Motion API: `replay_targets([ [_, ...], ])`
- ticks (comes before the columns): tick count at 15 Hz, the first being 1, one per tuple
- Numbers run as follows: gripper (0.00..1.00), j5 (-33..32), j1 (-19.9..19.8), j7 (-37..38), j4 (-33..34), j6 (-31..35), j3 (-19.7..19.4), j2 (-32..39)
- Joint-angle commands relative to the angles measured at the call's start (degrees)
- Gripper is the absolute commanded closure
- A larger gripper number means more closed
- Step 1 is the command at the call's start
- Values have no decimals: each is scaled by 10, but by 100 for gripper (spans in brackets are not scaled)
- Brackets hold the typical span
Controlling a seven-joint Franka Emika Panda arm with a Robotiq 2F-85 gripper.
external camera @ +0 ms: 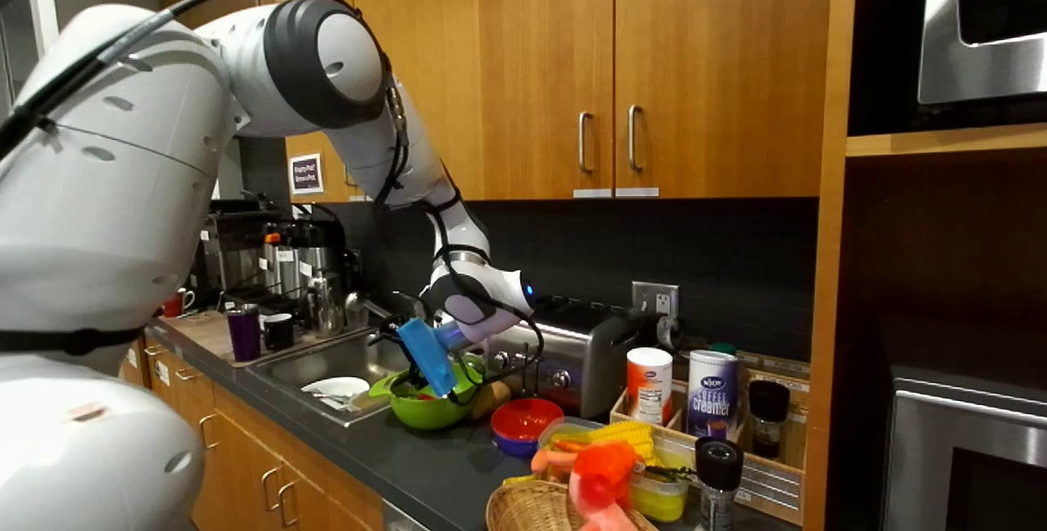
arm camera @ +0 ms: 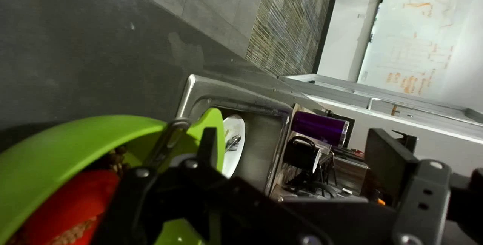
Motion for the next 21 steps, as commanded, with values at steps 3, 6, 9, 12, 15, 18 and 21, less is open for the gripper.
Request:
replay_targets([
  [3, 0, -22, -1, 23, -6, 8, 3, -17],
  [6, 0, -52, 2, 48, 4, 10, 2, -10],
  [9, 0, -80, 1, 69, 16, 8, 5, -4],
  [12, 0, -96, 0, 77, 27, 7, 10, 2],
  [15, 0, -118, 6, 92, 40, 22, 13, 8],
  [18, 0, -151, 12, 114, 52, 48, 18, 20],
  [21, 0, -186, 17, 136, 60, 80, 25, 29],
])
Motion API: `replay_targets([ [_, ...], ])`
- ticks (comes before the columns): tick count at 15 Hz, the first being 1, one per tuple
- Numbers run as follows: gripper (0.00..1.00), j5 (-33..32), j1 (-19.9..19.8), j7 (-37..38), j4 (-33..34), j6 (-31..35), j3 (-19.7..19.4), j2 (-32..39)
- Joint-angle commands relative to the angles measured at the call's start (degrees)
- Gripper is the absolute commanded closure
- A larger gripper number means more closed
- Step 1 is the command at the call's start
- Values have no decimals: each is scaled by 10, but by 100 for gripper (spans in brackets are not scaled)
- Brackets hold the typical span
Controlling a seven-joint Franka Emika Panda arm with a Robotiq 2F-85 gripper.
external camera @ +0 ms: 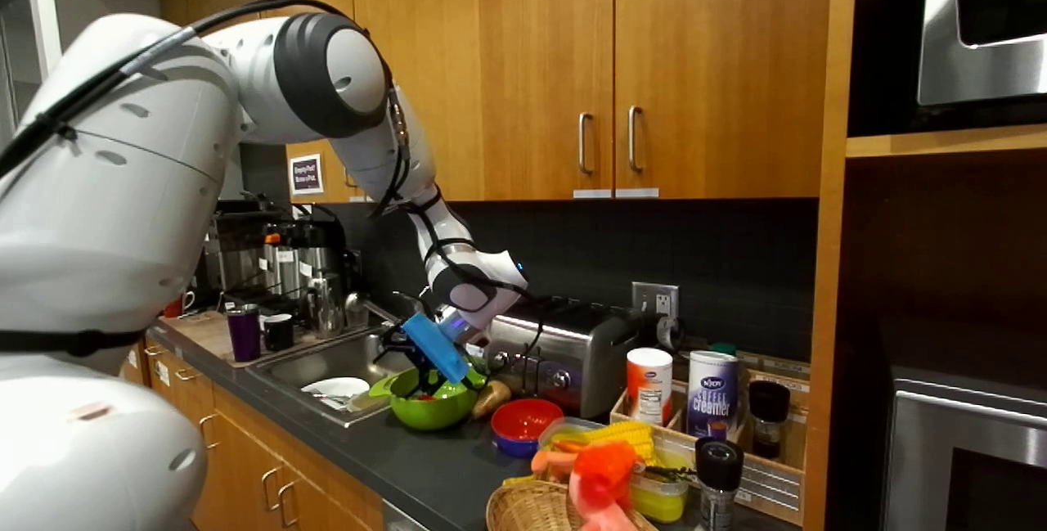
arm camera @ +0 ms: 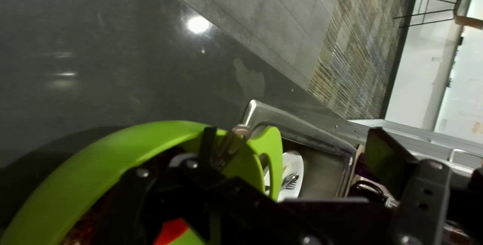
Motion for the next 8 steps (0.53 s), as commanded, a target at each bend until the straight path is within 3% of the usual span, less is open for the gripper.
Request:
replay_targets([
  [1, 0, -50, 11, 44, 20, 40, 11, 12],
  [8, 0, -129, 14, 90, 35, 92, 41, 16],
])
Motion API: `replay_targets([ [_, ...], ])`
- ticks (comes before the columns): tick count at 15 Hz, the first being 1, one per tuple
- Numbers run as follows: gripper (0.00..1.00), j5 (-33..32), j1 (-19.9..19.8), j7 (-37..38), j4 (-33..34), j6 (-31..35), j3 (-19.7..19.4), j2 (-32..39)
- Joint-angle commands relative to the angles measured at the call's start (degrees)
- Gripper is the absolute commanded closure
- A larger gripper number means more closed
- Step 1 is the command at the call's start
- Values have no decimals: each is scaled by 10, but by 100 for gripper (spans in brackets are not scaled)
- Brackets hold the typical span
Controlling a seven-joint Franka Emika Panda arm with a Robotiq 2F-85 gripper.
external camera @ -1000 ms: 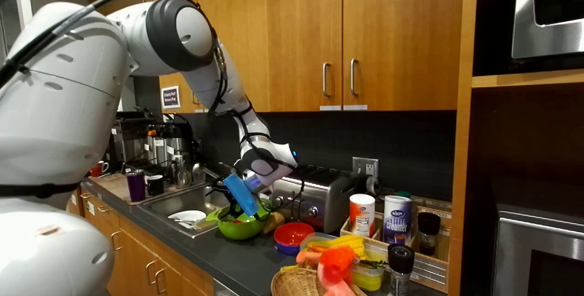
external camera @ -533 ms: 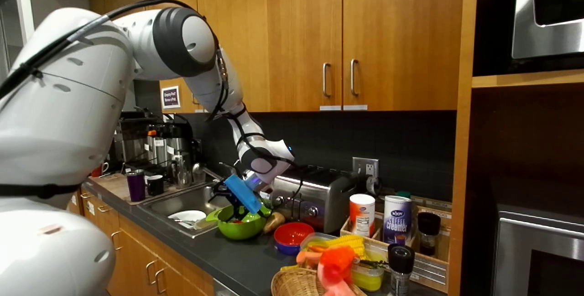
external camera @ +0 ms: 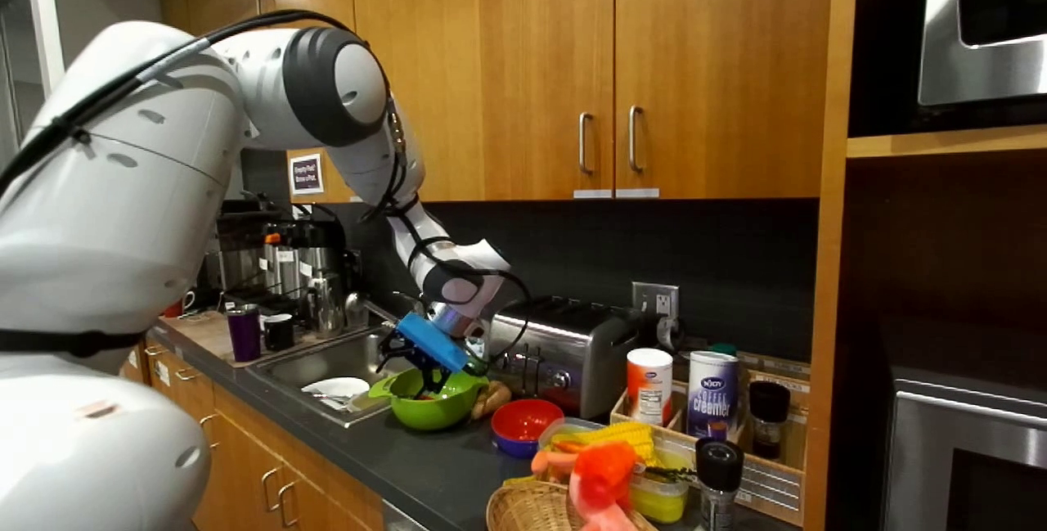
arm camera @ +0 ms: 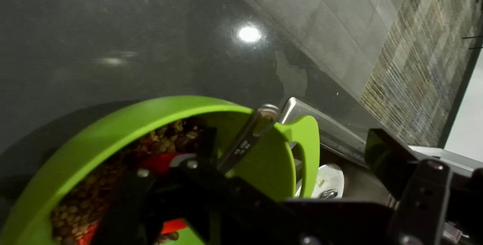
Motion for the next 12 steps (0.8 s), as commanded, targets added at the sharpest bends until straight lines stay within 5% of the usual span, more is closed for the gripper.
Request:
replay_targets([
  [1, 0, -43, 1, 35, 13, 23, 16, 3],
  [12, 0, -190, 3, 141, 17, 63, 39, 9],
])
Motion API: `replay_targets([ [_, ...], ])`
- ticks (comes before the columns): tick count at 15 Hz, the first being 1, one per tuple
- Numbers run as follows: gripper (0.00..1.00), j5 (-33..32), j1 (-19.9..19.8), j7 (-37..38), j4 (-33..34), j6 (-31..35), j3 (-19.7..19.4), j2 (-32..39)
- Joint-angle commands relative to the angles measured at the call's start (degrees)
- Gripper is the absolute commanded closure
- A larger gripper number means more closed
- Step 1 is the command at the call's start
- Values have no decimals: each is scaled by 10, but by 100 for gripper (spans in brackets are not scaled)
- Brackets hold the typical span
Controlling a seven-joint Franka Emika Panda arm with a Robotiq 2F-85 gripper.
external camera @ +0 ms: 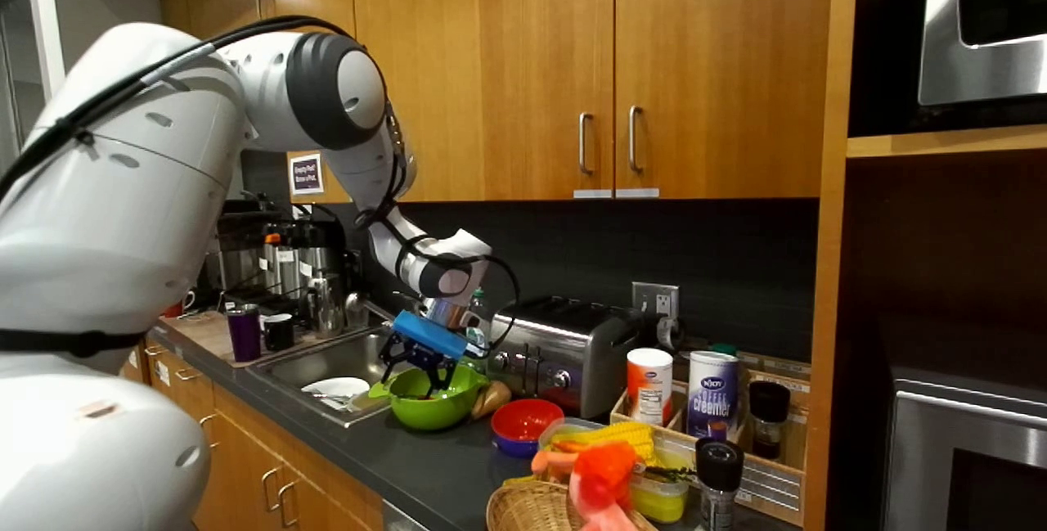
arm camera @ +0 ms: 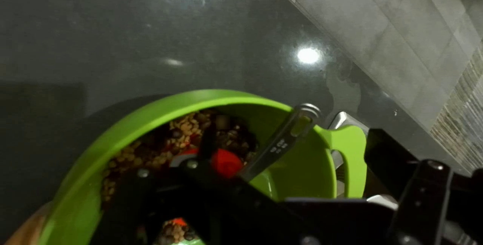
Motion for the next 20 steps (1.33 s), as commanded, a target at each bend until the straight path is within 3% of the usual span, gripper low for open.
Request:
replay_targets([
  [1, 0, -52, 3, 49, 8, 14, 10, 6],
  [9, 0, -125, 13, 111, 23, 29, 14, 19],
  [20, 0, -175, 25, 183, 29, 49, 9, 20],
])
